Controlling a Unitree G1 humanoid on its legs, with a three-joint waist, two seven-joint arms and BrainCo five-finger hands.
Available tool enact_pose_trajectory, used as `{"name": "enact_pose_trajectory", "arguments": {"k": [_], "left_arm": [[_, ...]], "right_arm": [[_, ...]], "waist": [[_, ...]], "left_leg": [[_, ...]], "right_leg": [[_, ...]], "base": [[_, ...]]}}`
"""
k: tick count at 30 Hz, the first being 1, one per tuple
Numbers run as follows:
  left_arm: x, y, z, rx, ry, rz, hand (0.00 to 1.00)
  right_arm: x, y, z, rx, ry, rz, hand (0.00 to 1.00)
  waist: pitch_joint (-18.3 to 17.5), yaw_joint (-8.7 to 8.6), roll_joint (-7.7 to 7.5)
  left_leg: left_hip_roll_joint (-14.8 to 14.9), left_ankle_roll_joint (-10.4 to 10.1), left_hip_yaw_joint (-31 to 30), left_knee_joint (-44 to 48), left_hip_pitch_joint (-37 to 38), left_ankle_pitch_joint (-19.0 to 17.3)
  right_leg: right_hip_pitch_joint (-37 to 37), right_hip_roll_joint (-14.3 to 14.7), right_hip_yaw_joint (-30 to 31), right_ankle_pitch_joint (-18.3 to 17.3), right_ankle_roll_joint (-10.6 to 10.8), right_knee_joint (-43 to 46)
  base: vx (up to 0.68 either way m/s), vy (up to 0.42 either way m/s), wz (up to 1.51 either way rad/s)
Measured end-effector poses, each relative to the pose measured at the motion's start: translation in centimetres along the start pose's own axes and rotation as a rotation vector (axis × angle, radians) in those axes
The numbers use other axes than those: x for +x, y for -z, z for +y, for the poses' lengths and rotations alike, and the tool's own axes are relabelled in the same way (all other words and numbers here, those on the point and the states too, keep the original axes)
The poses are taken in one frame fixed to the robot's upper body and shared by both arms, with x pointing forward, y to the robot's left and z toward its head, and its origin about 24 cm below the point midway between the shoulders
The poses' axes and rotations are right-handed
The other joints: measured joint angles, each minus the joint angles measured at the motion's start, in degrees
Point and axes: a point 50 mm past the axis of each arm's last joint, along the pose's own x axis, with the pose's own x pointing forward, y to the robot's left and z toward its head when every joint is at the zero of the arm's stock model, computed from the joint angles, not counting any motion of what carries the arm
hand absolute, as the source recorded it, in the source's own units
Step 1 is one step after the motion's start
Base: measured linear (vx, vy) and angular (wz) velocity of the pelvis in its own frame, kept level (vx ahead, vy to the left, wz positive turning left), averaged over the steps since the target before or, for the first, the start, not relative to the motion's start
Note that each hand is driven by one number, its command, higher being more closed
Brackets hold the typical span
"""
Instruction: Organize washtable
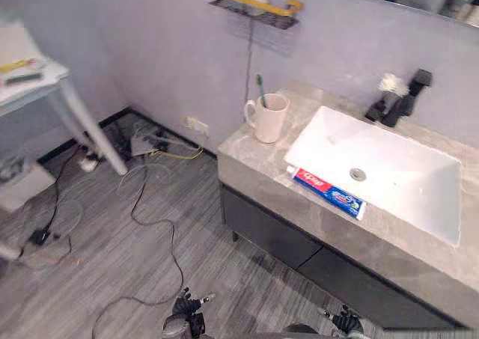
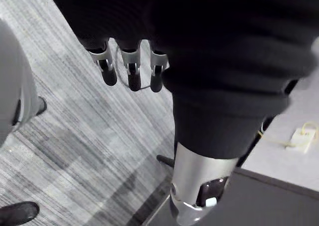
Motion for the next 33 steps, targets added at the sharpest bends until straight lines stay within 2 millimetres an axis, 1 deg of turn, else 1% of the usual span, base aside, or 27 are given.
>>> {"name": "enact_pose_trajectory", "arguments": {"k": [1, 2, 3, 4, 6, 7, 8, 9, 10, 11, 12, 13, 14, 16, 17, 18, 19, 20, 21, 22, 23, 24, 26, 27, 30, 32, 33], "left_arm": [[0.0, -0.1, 0.5, 0.008, -0.012, -0.003, 0.00], [0.0, 0.2, 0.9, 0.024, -0.018, 0.010, 0.00], [0.0, 0.5, 1.5, 0.059, -0.022, 0.024, 0.00], [0.1, 0.5, 1.7, 0.077, -0.022, 0.034, 0.00], [0.1, 0.7, 1.9, 0.077, -0.022, 0.045, 0.00], [0.0, 1.1, 2.0, 0.075, -0.026, 0.054, 0.00], [-0.1, 1.0, 2.1, 0.072, -0.028, 0.047, 0.00], [0.0, 0.3, 2.2, 0.056, -0.034, 0.018, 0.00], [0.1, 0.0, 2.2, 0.048, -0.036, 0.003, 0.00], [0.1, -0.3, 2.3, 0.036, -0.042, -0.005, 0.00], [0.0, -0.4, 1.8, 0.016, -0.034, -0.015, 0.00], [0.0, -0.5, 1.7, 0.009, -0.034, -0.019, 0.00], [0.0, -0.3, 1.7, 0.004, -0.034, -0.016, 0.00], [-0.1, -0.2, 1.3, -0.003, -0.026, -0.016, 0.00], [0.0, -0.4, 1.2, -0.003, -0.025, -0.020, 0.00], [0.0, -0.5, 1.2, -0.006, -0.026, -0.026, 0.00], [0.0, -0.5, 1.2, -0.013, -0.027, -0.027, 0.00], [-0.1, -0.4, 0.7, -0.032, -0.021, -0.026, 0.00], [-0.1, -0.3, 1.0, -0.039, -0.031, -0.025, 0.00], [-0.1, -0.3, 1.2, -0.037, -0.035, -0.024, 0.00], [-0.1, -0.4, 1.2, -0.039, -0.036, -0.030, 0.00], [-0.1, -0.7, 1.4, -0.045, -0.042, -0.041, 0.00], [-0.1, -0.5, 1.4, -0.044, -0.042, -0.034, 0.00], [-0.1, -0.5, 1.3, -0.045, -0.039, -0.030, 0.00], [-0.1, -0.2, 0.9, -0.047, -0.031, -0.016, 0.00], [-0.2, 0.2, 0.5, -0.052, -0.022, -0.001, 0.00], [-0.2, 0.3, 0.2, -0.056, -0.016, 0.005, 0.00]], "right_arm": [[0.1, -0.1, 0.4, -0.011, -0.013, 0.005, 0.00], [0.3, -0.4, 0.6, -0.015, -0.022, 0.003, 0.00], [0.4, -0.3, 1.0, -0.016, -0.026, 0.017, 0.00], [0.4, -0.1, 0.8, -0.014, -0.020, 0.026, 0.00], [0.4, 0.3, 0.3, 0.001, -0.002, 0.044, 0.00], [0.3, 0.4, 0.2, -0.002, 0.001, 0.047, 0.00], [0.3, 0.5, 0.2, -0.004, 0.000, 0.052, 0.00], [0.2, 0.7, 0.4, -0.001, -0.005, 0.054, 0.00], [0.2, 0.7, 0.6, -0.002, -0.011, 0.053, 0.00], [0.2, 0.7, 0.7, -0.008, -0.015, 0.051, 0.00], [0.2, 0.6, 0.7, -0.012, -0.016, 0.046, 0.00], [0.1, 0.5, 0.7, -0.012, -0.016, 0.041, 0.00], [0.1, 0.3, 0.5, -0.009, -0.012, 0.027, 0.00], [0.2, 0.1, 0.5, -0.006, -0.012, 0.019, 0.00], [0.2, 0.0, 0.7, 0.001, -0.017, 0.021, 0.00], [0.2, 0.0, 0.9, -0.001, -0.020, 0.023, 0.00], [0.2, 0.0, 0.9, -0.004, -0.021, 0.023, 0.00], [0.2, -0.2, 0.8, -0.026, -0.025, 0.015, 0.00], [0.2, 0.0, 0.9, -0.039, -0.032, 0.021, 0.00], [0.1, 0.1, 1.1, -0.039, -0.038, 0.024, 0.00], [0.0, 0.3, 1.6, -0.053, -0.055, 0.029, 0.00], [-0.1, 0.5, 2.0, -0.052, -0.066, 0.035, 0.00], [-0.1, 0.6, 2.2, -0.047, -0.069, 0.037, 0.00], [-0.1, 0.7, 2.0, -0.048, -0.066, 0.040, 0.00], [-0.2, 0.9, 1.5, -0.043, -0.052, 0.046, 0.00], [-0.1, 1.0, 1.3, -0.043, -0.044, 0.047, 0.00], [-0.1, 1.0, 0.7, -0.032, -0.027, 0.049, 0.00]], "waist": [[0.2, -0.02, -1.17], [0.2, -0.05, -0.64], [0.2, -0.32, -0.63], [1.1, -0.71, -0.78], [1.8, -1.82, -1.01], [2.1, -1.68, -1.32], [2.4, -1.52, -1.81], [3.2, -1.29, -2.73], [3.6, -0.76, -2.96], [3.8, -0.48, -2.88], [4.2, 0.14, -1.93], [4.3, 0.22, -1.62], [4.4, 0.11, -1.43], [4.3, 0.06, -1.19], [4.5, 0.11, -1.51], [4.6, 0.47, -1.73], [4.6, 0.66, -1.67], [4.6, 1.42, -0.64], [4.2, 1.29, -0.77], [3.9, 0.98, -1.41], [4.0, 1.33, -2.67], [3.8, 1.56, -3.45], [3.6, 1.30, -3.75], [3.4, 1.30, -3.61], [2.7, 1.33, -2.94], [2.2, 1.33, -1.83], [2.1, 1.36, -1.02]], "left_leg": [[-1.7, 0.1, 2.1, -1.0, 0.8, 0.8], [-2.0, -0.3, 3.4, -2.2, 1.6, 1.1], [-2.6, -0.5, 4.4, -3.9, 2.3, 1.2], [-2.8, -0.9, 4.5, -4.9, 3.0, 1.5], [-2.3, -1.4, 4.1, -5.4, 4.4, 1.9], [-1.6, -1.6, 4.3, -4.7, 5.1, 1.8], [-0.5, -2.2, 4.3, -2.3, 5.1, 1.4], [2.1, -3.5, 4.1, 5.6, 3.5, 0.2], [4.2, -3.1, 3.4, 12.2, 1.5, -0.2], [5.8, -3.1, 2.9, 17.1, 0.0, -0.2], [8.6, -2.6, 1.4, 24.0, -2.1, 0.1], [9.3, -2.0, 0.4, 26.4, -3.1, 0.5], [9.3, -1.3, -1.5, 28.4, -3.8, 0.6], [7.1, -0.5, -3.6, 25.0, -3.5, -2.2], [5.0, -0.3, -4.9, 21.4, -3.5, -3.9], [2.4, -0.6, -7.4, 16.4, -3.4, -4.2], [1.2, -0.7, -9.3, 13.4, -3.3, -4.1], [-0.6, -1.1, -13.5, 6.0, -2.8, -3.3], [-2.3, -0.8, -12.2, 4.9, -1.3, -3.6], [-3.0, -0.5, -11.6, 4.5, -1.0, -3.7], [-3.7, 0.4, -9.9, 4.3, -0.1, -3.8], [-4.2, 0.9, -8.6, 4.0, 1.0, -4.2], [-5.1, 1.0, -8.1, 2.6, 2.5, -4.2], [-6.0, 1.1, -7.7, 1.7, 3.5, -4.2], [-6.2, 1.2, -8.7, 1.2, 4.0, -4.1], [-5.9, 1.1, -9.4, 1.0, 4.3, -4.1], [-5.7, 1.1, -9.5, 0.8, 4.9, -4.1]], "right_leg": [[-0.1, -1.8, -2.6, -0.9, -0.2, -0.4], [0.0, -2.5, -6.4, -0.9, -0.6, -2.2], [0.9, -1.7, -9.6, -0.4, -1.3, -5.6], [2.1, -0.7, -8.8, 0.6, 0.2, -8.2], [4.1, 0.5, -9.1, 1.0, 0.2, -10.2], [5.3, 1.0, -8.9, 1.0, 0.2, -10.6], [6.4, 1.5, -8.8, 1.0, 0.2, -11.2], [7.9, 2.0, -8.1, 0.6, -0.3, -11.7], [8.5, 2.3, -7.6, 0.3, -0.8, -11.6], [8.4, 2.7, -7.0, -0.2, -1.1, -11.3], [8.7, 3.7, -5.7, -0.9, -1.7, -10.5], [9.0, 4.0, -5.1, -1.3, -1.8, -10.2], [9.5, 3.9, -4.0, -1.6, -1.7, -10.0], [9.1, 3.3, -1.8, -1.9, -2.0, -10.1], [8.9, 2.7, -0.4, -1.9, -1.9, -10.2], [8.8, 2.0, 1.2, -1.9, -1.2, -10.1], [8.8, 1.8, 2.3, -1.9, -0.7, -10.0], [8.0, 2.3, 4.5, -2.3, 0.9, -9.1], [7.4, 1.7, 6.6, -2.1, 2.0, -8.2], [7.5, 1.2, 6.9, -2.0, 2.0, -8.3], [7.4, 0.4, 7.6, -2.2, 2.0, -8.3], [7.8, -0.1, 8.1, -2.2, 1.9, -8.7], [8.6, -0.6, 8.1, -2.1, 1.9, -9.4], [8.8, -0.9, 8.0, -2.1, 1.9, -9.8], [9.6, -0.9, 7.8, -2.1, 1.9, -11.0], [10.0, -0.6, 7.6, -2.1, 1.9, -11.3], [10.7, -0.4, 7.5, -2.1, 1.9, -11.6]], "base": [[-0.07, -0.051, -1.18], [-0.03, -0.061, -1.03], [0.02, -0.093, -0.91], [0.05, -0.096, -0.56], [0.05, -0.087, -0.17], [0.06, -0.101, -0.10], [0.07, -0.150, -0.19], [0.04, -0.139, -0.28], [0.00, -0.106, -0.35], [-0.03, -0.079, -0.52], [-0.02, -0.052, -0.50], [0.06, -0.030, -0.55], [0.11, 0.013, -0.43], [0.10, 0.040, -0.45], [0.06, 0.102, -0.60], [0.06, 0.136, -0.64], [0.05, 0.282, -0.86], [0.03, 0.271, -0.87], [0.08, 0.293, -0.74], [0.13, 0.203, -0.53], [0.17, 0.215, -0.45], [0.14, 0.173, -0.44], [0.13, 0.120, -0.22], [0.21, 0.123, -0.15], [0.14, 0.039, 0.01], [0.16, -0.021, 0.07], [0.12, -0.021, 0.01]]}}
